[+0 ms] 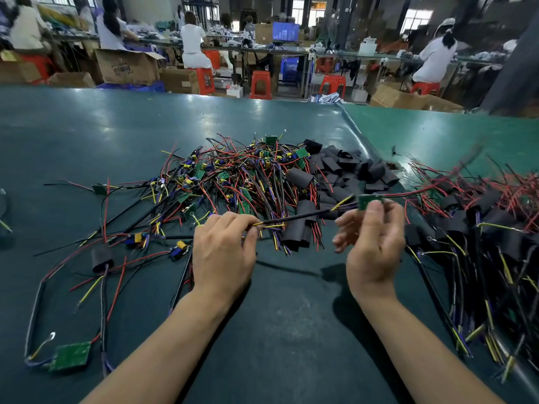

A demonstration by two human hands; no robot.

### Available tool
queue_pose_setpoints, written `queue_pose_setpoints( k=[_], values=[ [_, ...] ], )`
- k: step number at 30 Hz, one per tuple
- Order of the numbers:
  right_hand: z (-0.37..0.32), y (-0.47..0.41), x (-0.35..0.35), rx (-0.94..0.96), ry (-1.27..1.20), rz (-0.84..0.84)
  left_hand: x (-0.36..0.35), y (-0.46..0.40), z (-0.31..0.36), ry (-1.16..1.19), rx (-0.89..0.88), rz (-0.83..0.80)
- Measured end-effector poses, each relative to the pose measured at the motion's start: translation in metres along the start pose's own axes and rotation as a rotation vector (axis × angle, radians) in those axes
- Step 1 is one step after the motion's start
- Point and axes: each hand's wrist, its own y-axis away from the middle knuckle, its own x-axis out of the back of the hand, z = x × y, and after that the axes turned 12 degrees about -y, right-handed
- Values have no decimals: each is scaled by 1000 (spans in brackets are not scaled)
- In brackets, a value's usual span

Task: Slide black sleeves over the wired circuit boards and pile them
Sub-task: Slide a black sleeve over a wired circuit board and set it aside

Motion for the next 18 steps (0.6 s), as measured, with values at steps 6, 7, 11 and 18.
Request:
queue_pose_setpoints(
  k=[6,7,11,18],
  values=[
    [-4,-6,1,57,2,49,4,-1,2,138,-45,-63],
    [-6,-7,1,52,-13,53,4,0,2,153,-75,-89],
    [-17,-21,9,6,-122,234,3,0,6,99,-275,-191],
    [-29,-34,28,-200,-160,176,-3,5,3,-41,-496,-507]
  ],
)
